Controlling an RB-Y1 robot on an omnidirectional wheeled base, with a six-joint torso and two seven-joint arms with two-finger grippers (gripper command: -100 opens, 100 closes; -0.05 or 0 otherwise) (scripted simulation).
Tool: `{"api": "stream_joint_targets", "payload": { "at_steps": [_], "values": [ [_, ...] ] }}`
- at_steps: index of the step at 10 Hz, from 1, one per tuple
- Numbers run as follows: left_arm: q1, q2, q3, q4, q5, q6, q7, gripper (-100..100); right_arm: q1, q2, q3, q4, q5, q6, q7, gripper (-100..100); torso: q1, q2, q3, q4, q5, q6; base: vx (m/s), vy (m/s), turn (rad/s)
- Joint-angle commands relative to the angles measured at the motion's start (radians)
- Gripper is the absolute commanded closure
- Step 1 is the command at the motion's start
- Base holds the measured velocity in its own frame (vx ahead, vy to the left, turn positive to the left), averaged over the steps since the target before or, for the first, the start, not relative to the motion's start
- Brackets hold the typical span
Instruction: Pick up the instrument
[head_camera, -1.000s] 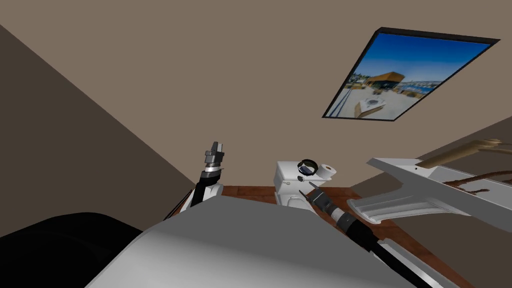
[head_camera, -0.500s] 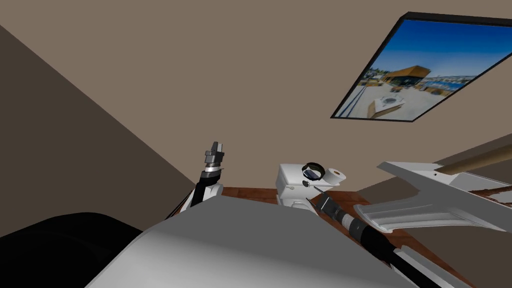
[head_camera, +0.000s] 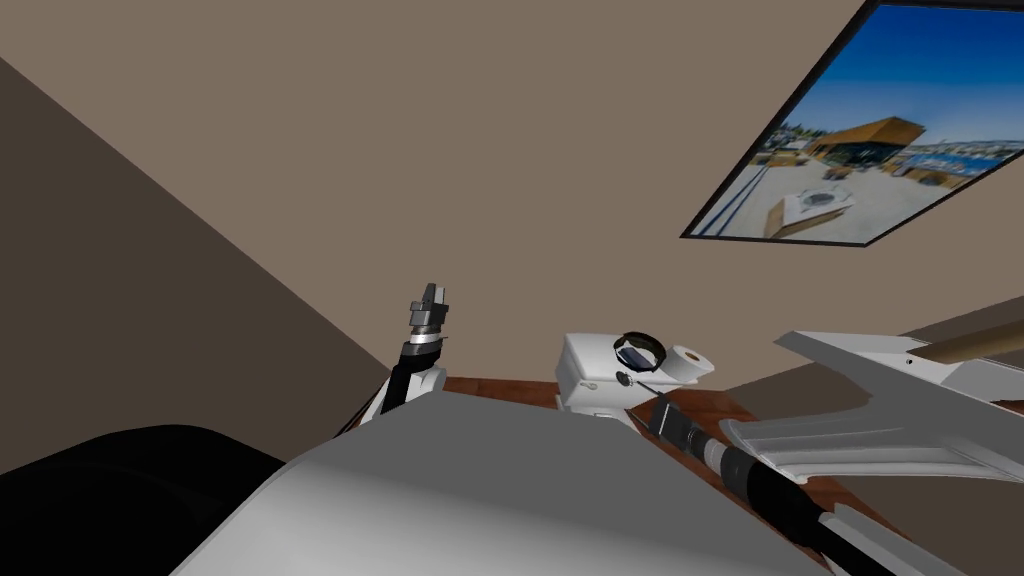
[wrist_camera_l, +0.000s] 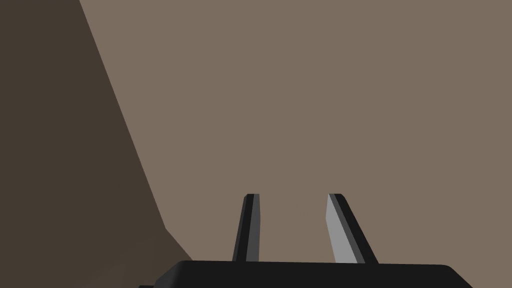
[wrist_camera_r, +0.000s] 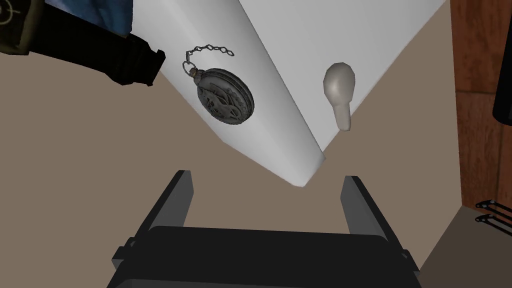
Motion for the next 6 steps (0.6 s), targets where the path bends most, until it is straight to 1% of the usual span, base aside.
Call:
{"api": "stream_joint_targets", "payload": {
  "at_steps": [1, 2, 3, 4, 5, 6],
  "values": [
    [0.000, 0.000, 0.000, 0.000, 0.000, 0.000, 0.000, 0, 0.026, -0.039, -0.007, 0.022, 0.007, 0.002, 0.050, -100, 0.000, 0.000, 0.000, 0.000, 0.000, 0.000, 0.073, 0.038, 0.035],
    [0.000, 0.000, 0.000, 0.000, 0.000, 0.000, 0.000, 0, 0.043, -0.068, -0.009, 0.044, 0.015, 0.004, 0.075, -100, 0.000, 0.000, 0.000, 0.000, 0.000, 0.000, 0.126, 0.059, 0.039],
    [0.000, 0.000, 0.000, 0.000, 0.000, 0.000, 0.000, 0, 0.043, -0.068, -0.009, 0.044, 0.015, 0.004, 0.091, -100, 0.001, -0.003, -0.002, -0.001, 0.000, 0.000, 0.084, 0.047, 0.004],
    [0.000, 0.000, 0.000, 0.000, 0.000, 0.000, 0.000, 0, 0.060, -0.094, -0.011, 0.065, 0.022, 0.006, 0.128, -100, 0.001, -0.001, -0.001, 0.000, 0.000, 0.000, 0.076, 0.041, 0.014],
    [0.000, 0.000, 0.000, 0.000, 0.000, 0.000, 0.000, 0, 0.075, -0.118, -0.014, 0.084, 0.029, 0.008, 0.152, -100, 0.001, -0.001, -0.001, 0.000, 0.000, 0.000, 0.105, 0.058, 0.031],
    [0.000, 0.000, 0.000, 0.000, 0.000, 0.000, 0.000, 0, 0.075, -0.118, -0.014, 0.084, 0.029, 0.008, 0.162, -100, 0.002, -0.002, -0.001, 0.000, 0.000, 0.000, 0.083, 0.050, 0.007]
  ]
}}
